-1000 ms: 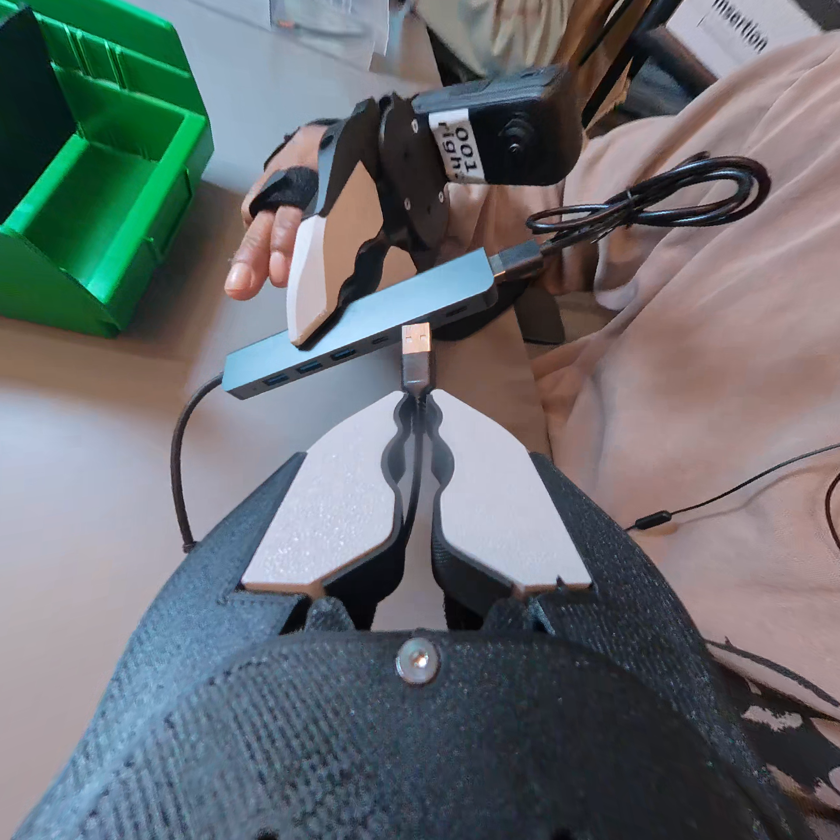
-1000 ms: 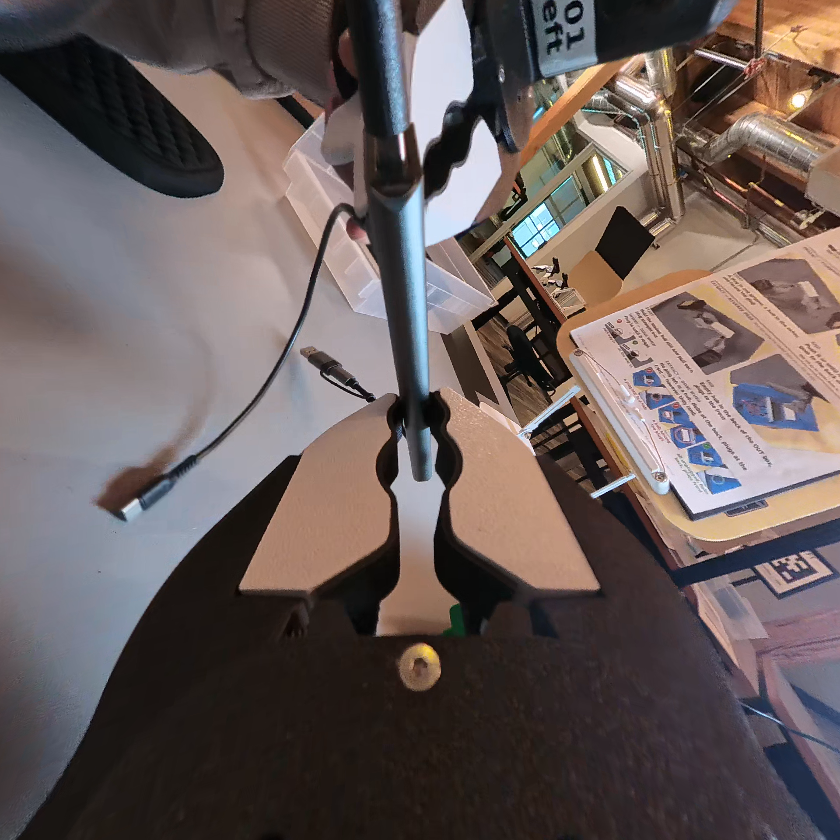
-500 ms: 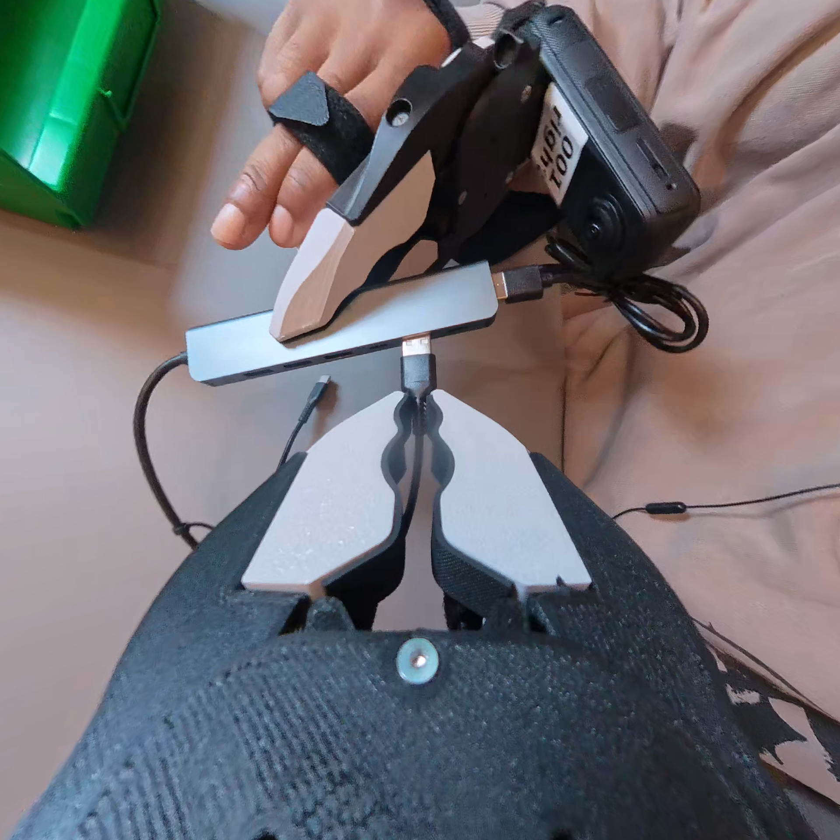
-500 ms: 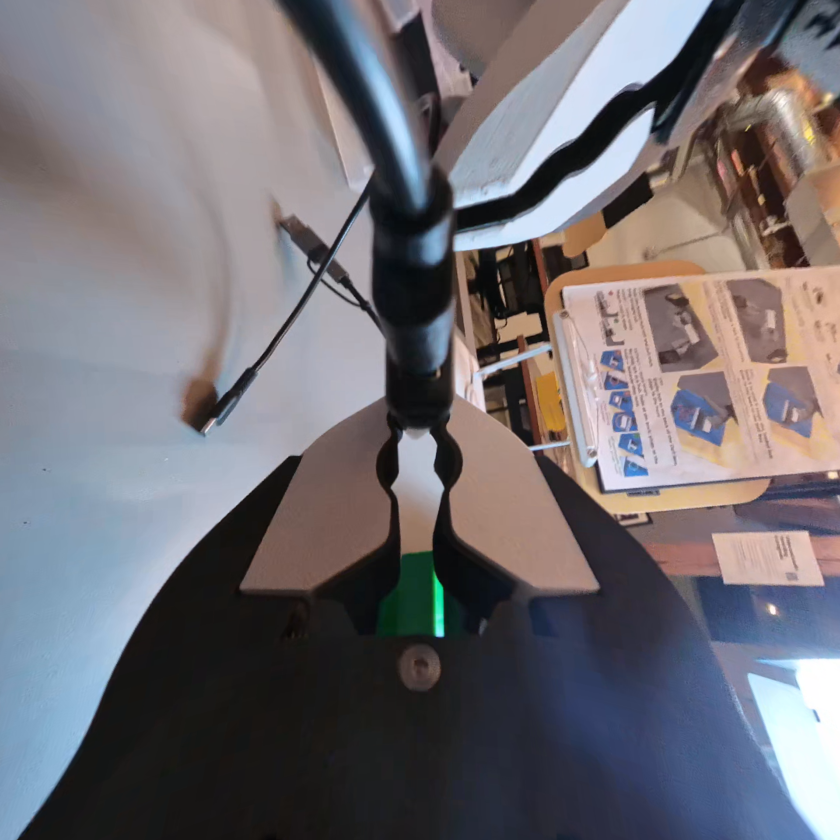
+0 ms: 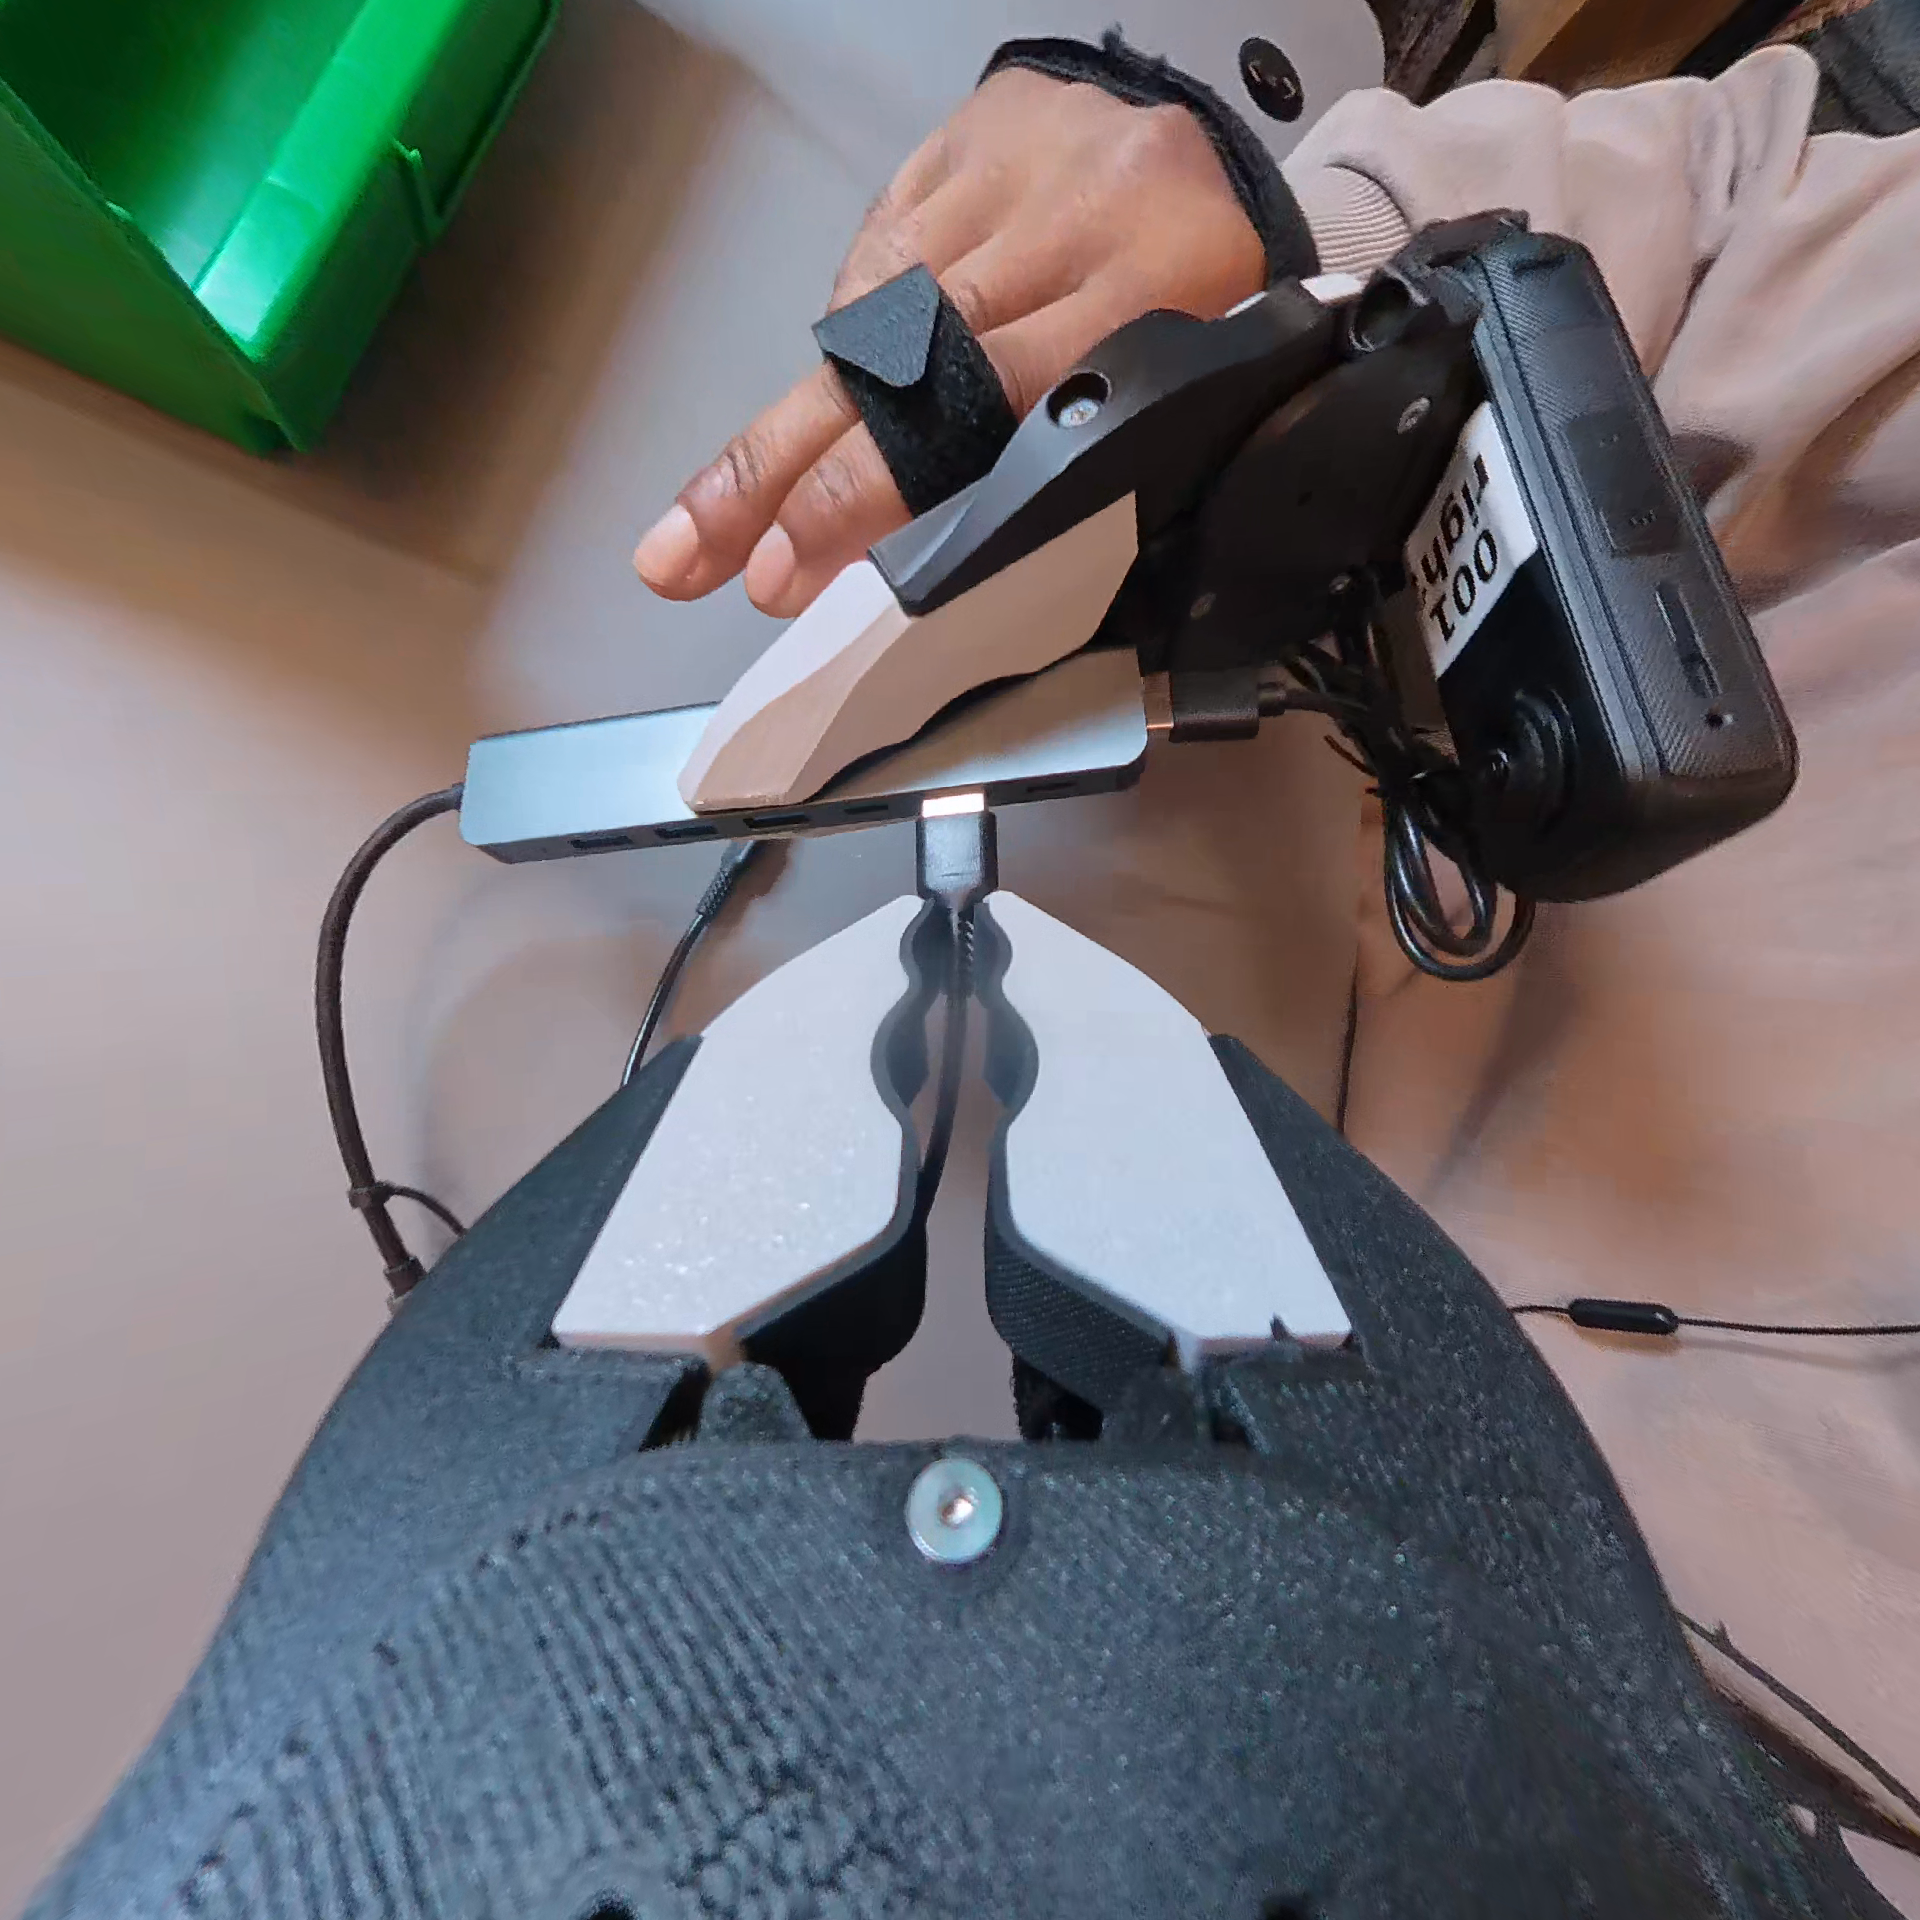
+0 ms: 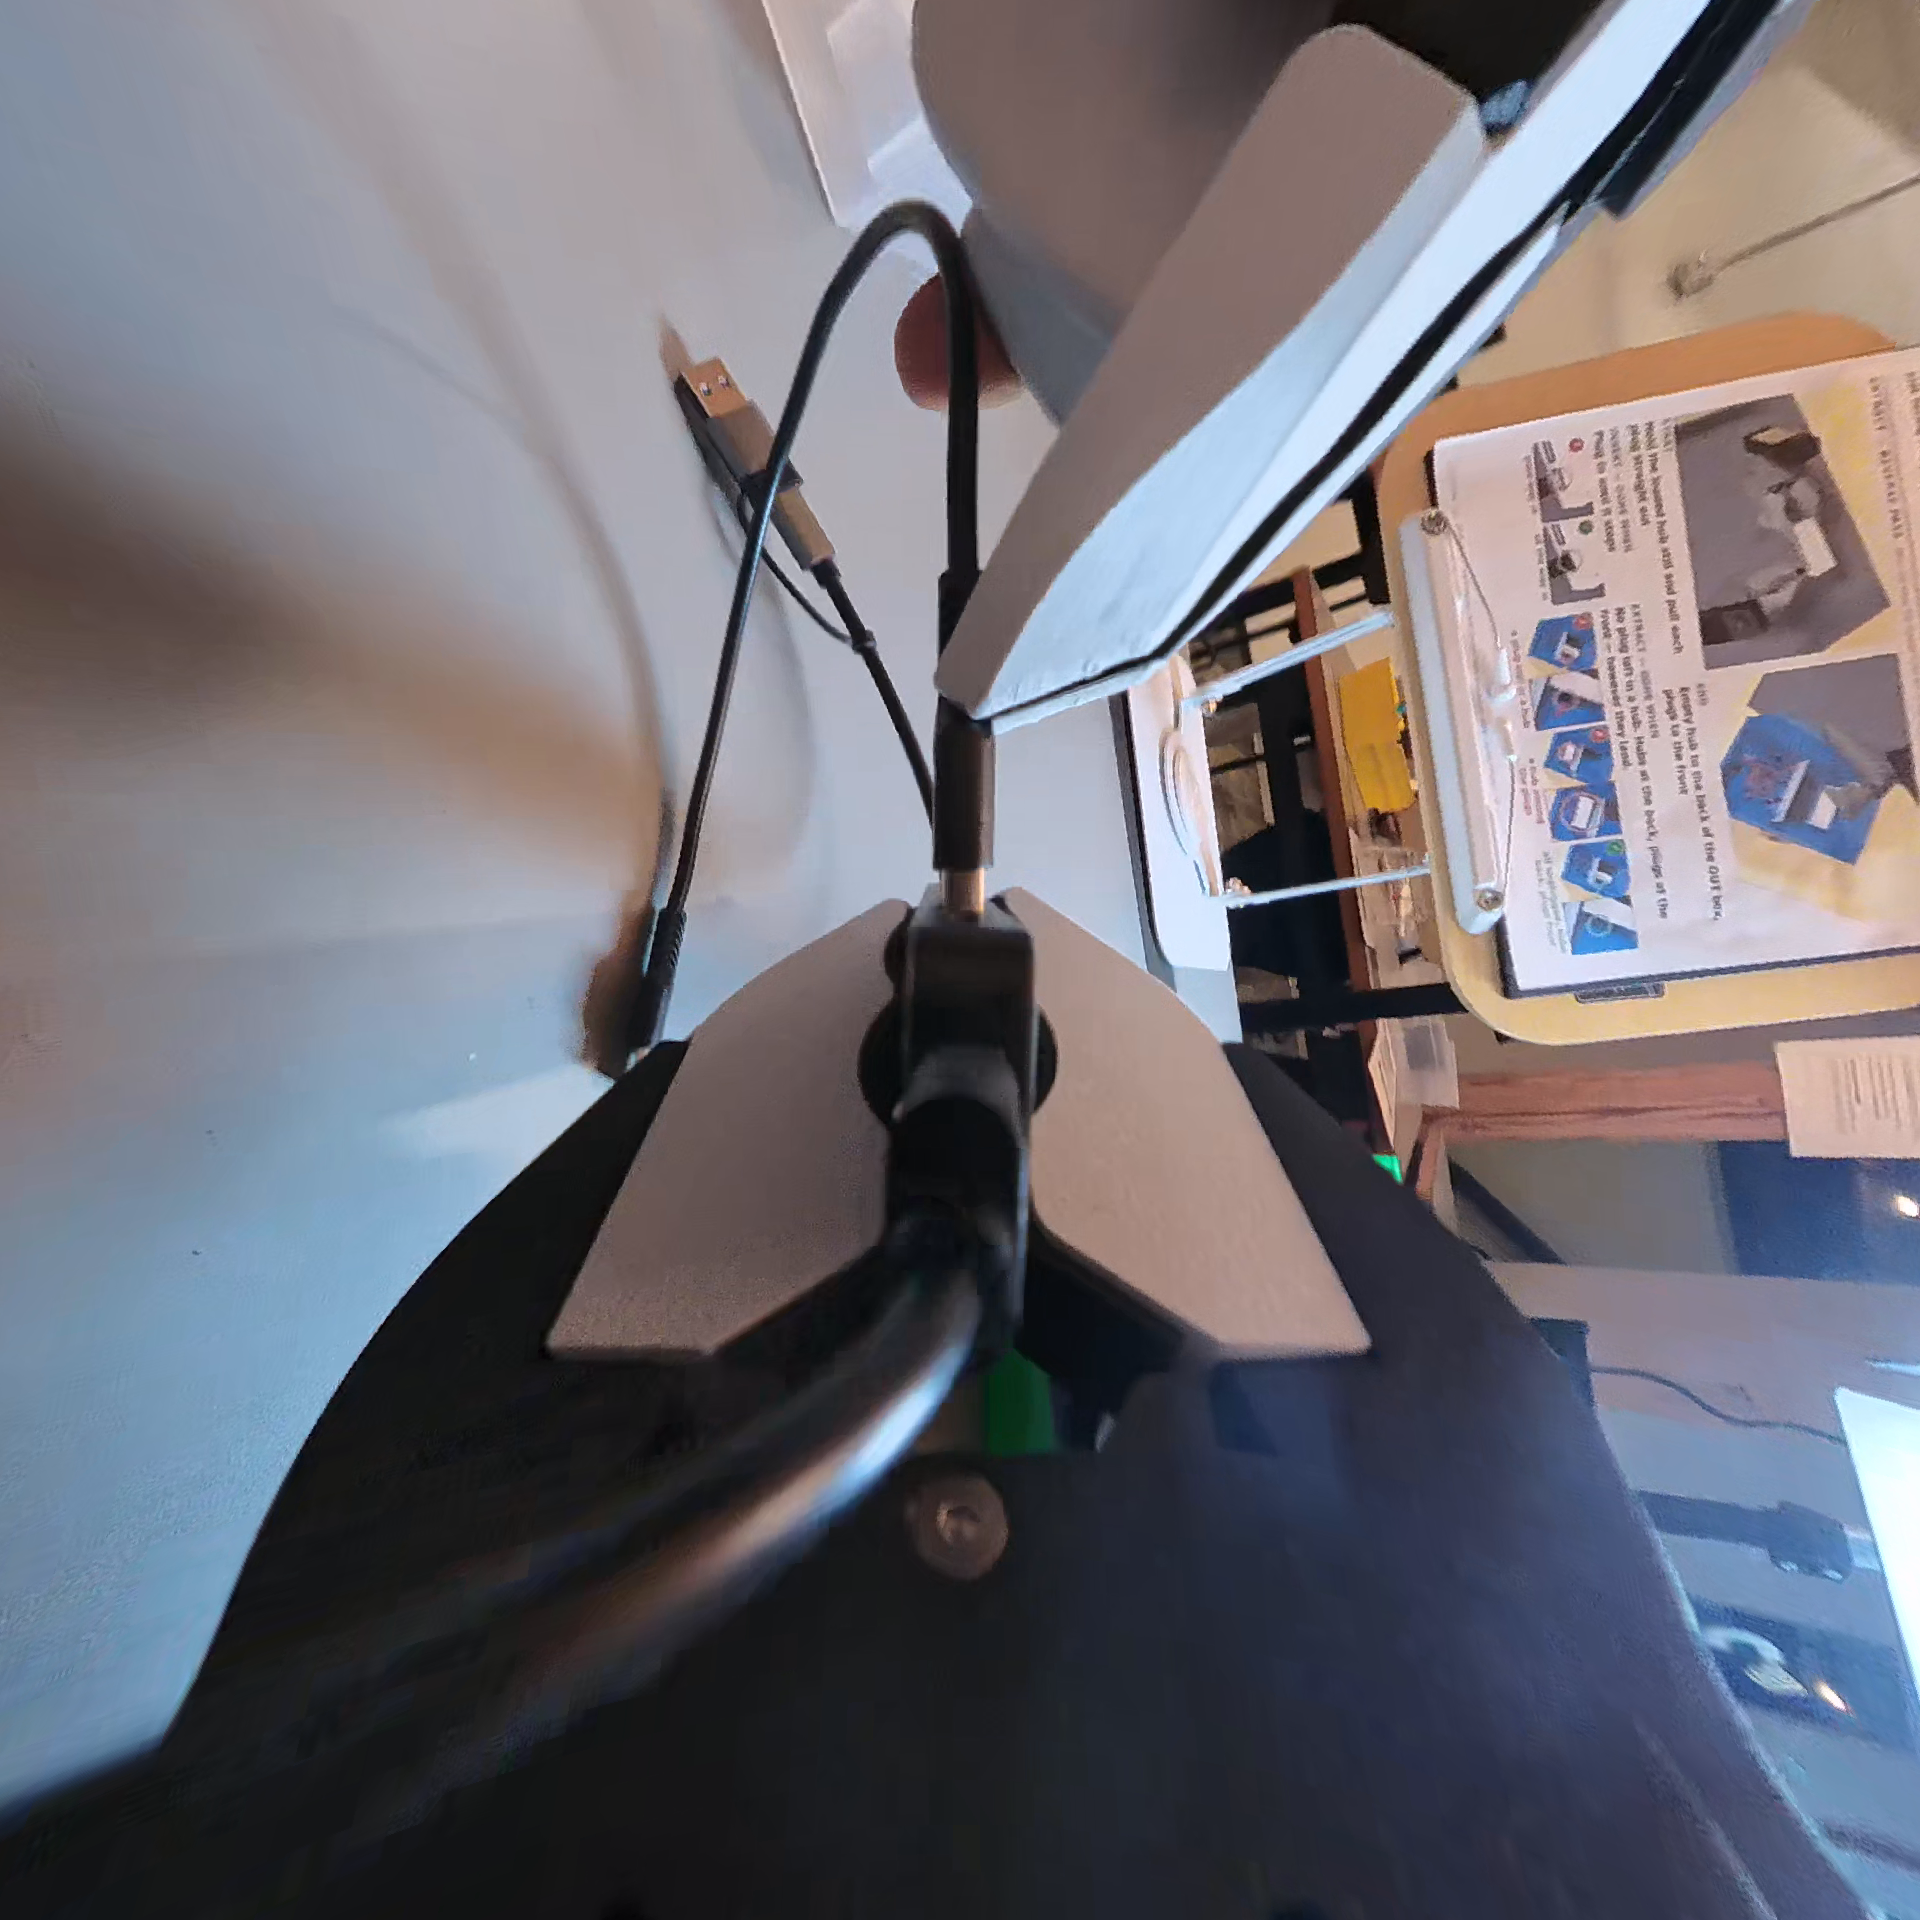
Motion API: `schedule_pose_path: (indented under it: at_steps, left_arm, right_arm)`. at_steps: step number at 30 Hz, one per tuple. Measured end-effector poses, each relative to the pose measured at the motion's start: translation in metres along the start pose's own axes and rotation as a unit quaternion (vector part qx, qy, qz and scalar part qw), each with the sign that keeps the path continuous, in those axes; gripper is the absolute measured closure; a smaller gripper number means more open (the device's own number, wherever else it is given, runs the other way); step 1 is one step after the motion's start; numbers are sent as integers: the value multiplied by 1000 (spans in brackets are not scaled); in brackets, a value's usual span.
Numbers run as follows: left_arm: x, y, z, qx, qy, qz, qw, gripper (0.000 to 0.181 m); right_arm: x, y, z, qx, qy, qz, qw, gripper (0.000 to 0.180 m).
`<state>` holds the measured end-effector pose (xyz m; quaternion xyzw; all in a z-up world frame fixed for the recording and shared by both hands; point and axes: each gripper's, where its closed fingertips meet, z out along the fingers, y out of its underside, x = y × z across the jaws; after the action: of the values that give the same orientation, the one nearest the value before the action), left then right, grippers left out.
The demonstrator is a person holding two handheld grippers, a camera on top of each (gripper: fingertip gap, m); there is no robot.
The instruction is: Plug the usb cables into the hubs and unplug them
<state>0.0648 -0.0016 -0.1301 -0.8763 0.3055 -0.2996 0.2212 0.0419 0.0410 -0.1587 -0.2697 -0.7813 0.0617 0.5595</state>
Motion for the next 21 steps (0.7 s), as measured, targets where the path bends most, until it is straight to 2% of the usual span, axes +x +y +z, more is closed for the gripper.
schedule_pose_path:
  at_steps: [7, 12, 14, 17, 21]
  left_arm:
    - [-6, -4, 0, 15, -20, 4, 1000, 175]
    - [-2, -3, -4, 37, -14, 27, 999, 174]
    - [6, -14, -16, 88, -16, 61, 994, 173]
    - [23, -34, -56, 196, -38, 112, 973, 149]
    - [13, -29, -121, 326, -164, 160, 917, 145]
  right_arm:
    - [-1, 7, 4, -40, 0, 9, 999, 168]
    - [-7, 0, 4, -22, -14, 30, 999, 168]
    - [5, -7, 1, 8, -8, 71, 997, 168]
    - [28, -14, -9, 50, -1, 128, 991, 168]
    - [63, -5, -38, 97, 11, 237, 967, 168]
